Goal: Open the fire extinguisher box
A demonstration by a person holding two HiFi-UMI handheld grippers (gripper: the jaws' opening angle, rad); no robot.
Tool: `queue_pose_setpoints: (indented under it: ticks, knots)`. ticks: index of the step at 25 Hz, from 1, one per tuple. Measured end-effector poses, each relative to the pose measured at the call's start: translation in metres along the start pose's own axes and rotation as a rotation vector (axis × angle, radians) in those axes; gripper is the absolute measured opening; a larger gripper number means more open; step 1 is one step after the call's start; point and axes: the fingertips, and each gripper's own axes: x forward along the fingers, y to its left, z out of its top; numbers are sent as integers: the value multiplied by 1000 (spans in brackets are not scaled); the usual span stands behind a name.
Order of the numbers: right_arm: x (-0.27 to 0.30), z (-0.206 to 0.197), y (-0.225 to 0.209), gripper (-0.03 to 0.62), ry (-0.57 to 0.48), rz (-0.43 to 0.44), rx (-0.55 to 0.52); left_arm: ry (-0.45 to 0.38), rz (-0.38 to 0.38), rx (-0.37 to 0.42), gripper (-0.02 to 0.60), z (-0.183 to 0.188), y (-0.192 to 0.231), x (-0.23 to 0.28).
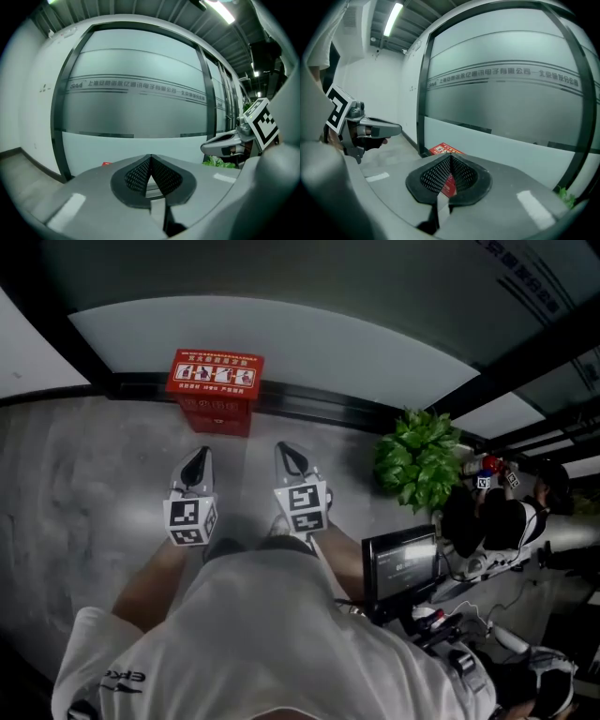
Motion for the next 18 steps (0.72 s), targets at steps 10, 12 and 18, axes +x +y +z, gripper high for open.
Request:
queue_pose_setpoints:
  ticks: [10, 12, 18]
  knots:
    - [47, -24, -55, 14, 50, 119, -21, 70, 107, -2, 3, -16, -22, 48]
    - [57, -28, -60, 14, 62, 129, -25, 82, 122, -4, 3, -22, -18, 56]
    - [93, -34, -72, 14, 101, 165, -86, 109, 148, -43, 3, -40, -8, 91]
